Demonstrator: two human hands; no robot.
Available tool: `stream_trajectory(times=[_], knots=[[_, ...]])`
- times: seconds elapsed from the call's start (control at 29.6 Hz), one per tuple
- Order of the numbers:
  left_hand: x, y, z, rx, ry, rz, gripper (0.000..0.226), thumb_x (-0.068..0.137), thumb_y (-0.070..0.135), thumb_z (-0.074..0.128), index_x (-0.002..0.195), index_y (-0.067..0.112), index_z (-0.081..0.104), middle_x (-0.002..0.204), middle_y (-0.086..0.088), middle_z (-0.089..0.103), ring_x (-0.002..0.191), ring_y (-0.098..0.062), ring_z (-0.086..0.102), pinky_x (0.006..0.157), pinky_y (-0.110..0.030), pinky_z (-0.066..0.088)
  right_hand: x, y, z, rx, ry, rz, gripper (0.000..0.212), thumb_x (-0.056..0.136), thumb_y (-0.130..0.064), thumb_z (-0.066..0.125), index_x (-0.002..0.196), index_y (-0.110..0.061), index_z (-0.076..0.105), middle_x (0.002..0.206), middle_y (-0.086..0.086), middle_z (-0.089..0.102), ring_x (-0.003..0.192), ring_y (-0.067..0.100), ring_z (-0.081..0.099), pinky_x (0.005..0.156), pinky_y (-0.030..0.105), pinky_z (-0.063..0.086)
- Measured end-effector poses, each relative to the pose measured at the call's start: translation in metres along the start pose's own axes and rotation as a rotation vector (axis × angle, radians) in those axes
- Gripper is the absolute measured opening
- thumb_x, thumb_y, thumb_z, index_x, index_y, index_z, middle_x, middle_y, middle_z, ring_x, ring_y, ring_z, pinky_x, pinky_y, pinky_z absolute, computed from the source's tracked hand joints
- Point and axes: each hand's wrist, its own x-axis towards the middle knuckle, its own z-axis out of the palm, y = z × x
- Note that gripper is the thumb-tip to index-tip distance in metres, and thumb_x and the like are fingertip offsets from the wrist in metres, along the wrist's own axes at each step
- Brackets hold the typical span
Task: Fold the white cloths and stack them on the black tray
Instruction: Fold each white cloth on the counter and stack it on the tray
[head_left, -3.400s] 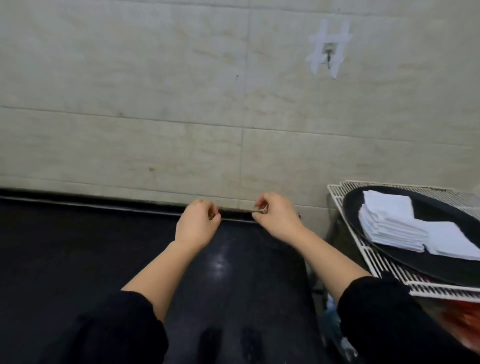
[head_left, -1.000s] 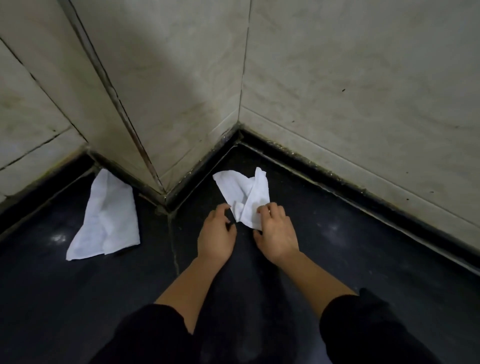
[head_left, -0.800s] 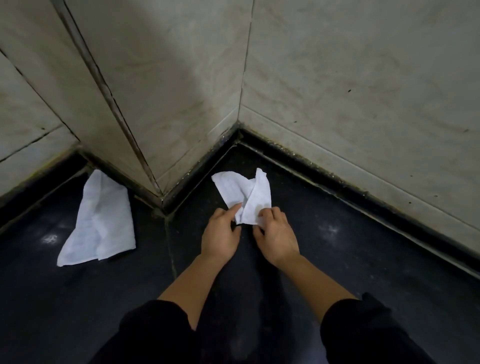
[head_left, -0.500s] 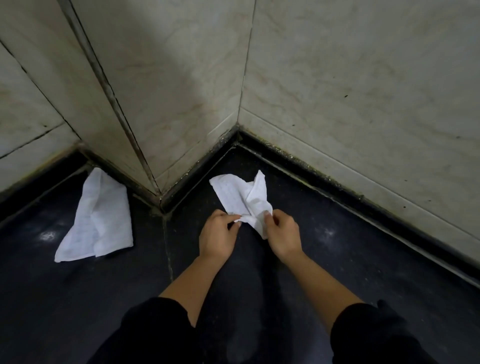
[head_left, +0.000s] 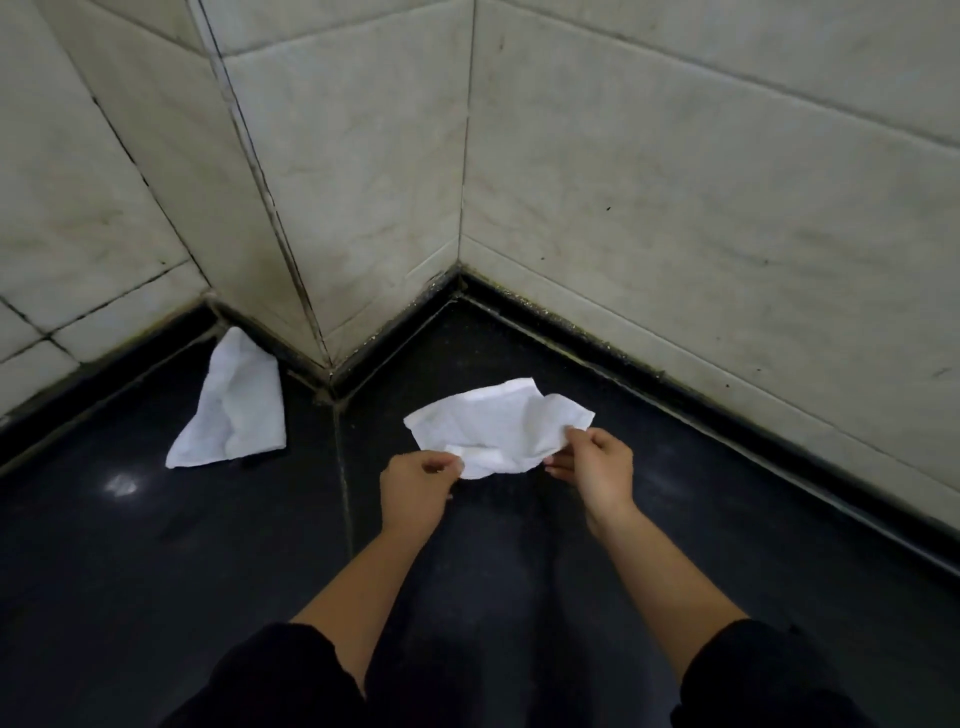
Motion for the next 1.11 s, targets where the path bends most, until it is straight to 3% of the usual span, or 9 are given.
stream_trajectory(times=[0.1,0.2,0.27,0.37,0.44,0.64,0.84,0.95,1.11], knots=[[-0.027,0.001,-0.002,-0.028,-0.024,-0.06,0.021,0.076,0.01,0.079,0.094,0.017,0.072,0.091,-0.002,0.069,0.081,-0.014,0.067,0.069,-0.031,0.059,-0.022,-0.001,-0.025,0.043,0.013,0.006,0.009,0.09,-0.006,0.056,0.096,0.0,0.059,0.085,0.02,0.069,0.062,0.019,0.065,0.057,0.027,0.053],[-0.05,0.002,-0.007,-0.052,-0.098,-0.082,0.038,0.073,0.012,0.081,0.108,0.017,0.068,0.09,0.0,0.066,0.089,-0.02,0.068,0.086,-0.039,0.056,-0.037,-0.001,-0.054,0.04,0.0,0.009,0.053,0.087,-0.002,0.057,0.137,-0.009,0.041,0.088,0.021,0.071,0.06,0.022,0.066,0.055,0.027,0.053],[-0.057,0.004,-0.012,-0.042,-0.156,-0.106,0.04,0.073,0.011,0.082,0.111,0.011,0.069,0.092,-0.003,0.069,0.09,-0.02,0.068,0.089,-0.037,0.055,-0.044,-0.005,-0.073,0.002,-0.051,-0.017,0.07,0.086,0.0,0.056,0.147,-0.021,0.031,0.082,0.02,0.072,0.059,0.024,0.067,0.053,0.026,0.053],[-0.073,0.018,-0.023,-0.024,-0.324,-0.137,0.013,0.077,0.011,0.079,0.09,0.011,0.076,0.089,-0.005,0.07,0.075,-0.012,0.063,0.065,-0.02,0.054,-0.058,-0.017,-0.1,-0.104,-0.126,-0.047,0.027,0.086,-0.001,0.056,0.111,-0.007,0.065,0.081,0.021,0.072,0.058,0.021,0.07,0.053,0.025,0.053],[-0.079,0.031,-0.033,-0.026,-0.391,-0.149,0.012,0.081,0.013,0.076,0.092,0.009,0.076,0.086,-0.007,0.067,0.076,-0.012,0.059,0.061,-0.017,0.05,-0.061,-0.023,-0.115,-0.176,-0.153,-0.046,0.016,0.088,-0.005,0.055,0.09,-0.002,0.07,0.085,0.02,0.074,0.062,0.023,0.071,0.056,0.027,0.054],[-0.072,0.068,-0.045,-0.006,-0.415,-0.044,0.02,0.081,0.02,0.075,0.101,0.016,0.076,0.098,0.005,0.071,0.093,-0.006,0.061,0.072,-0.022,0.047,-0.061,-0.049,-0.149,-0.364,-0.246,-0.162,0.009,0.084,-0.006,0.064,0.084,-0.003,0.072,0.077,0.008,0.074,0.067,0.02,0.069,0.06,0.027,0.055],[-0.057,0.1,-0.03,-0.149,-0.327,0.048,0.014,0.081,0.006,0.074,0.096,0.004,0.073,0.093,-0.014,0.074,0.072,-0.009,0.073,0.059,-0.015,0.053,-0.046,-0.066,-0.15,-0.63,-0.11,-0.378,0.007,0.082,-0.013,0.07,0.077,-0.01,0.073,0.077,0.008,0.073,0.069,0.02,0.072,0.069,0.034,0.056],[-0.051,0.11,-0.025,-0.29,-0.317,0.081,0.016,0.081,-0.001,0.072,0.097,0.001,0.071,0.1,-0.02,0.072,0.089,-0.022,0.073,0.073,-0.02,0.058,-0.036,-0.076,-0.149,-0.641,-0.064,-0.459,0.008,0.085,-0.013,0.066,0.079,-0.014,0.07,0.072,0.007,0.069,0.064,0.017,0.065,0.066,0.031,0.052],[-0.052,0.125,-0.024,-0.365,-0.319,0.159,0.015,0.083,0.002,0.07,0.098,0.005,0.071,0.099,-0.014,0.073,0.094,-0.02,0.072,0.084,-0.024,0.057,-0.03,-0.09,-0.154,-0.586,-0.018,-0.58,0.009,0.086,-0.016,0.067,0.078,-0.019,0.07,0.061,-0.006,0.057,0.056,0.009,0.048,0.057,0.024,0.037]])
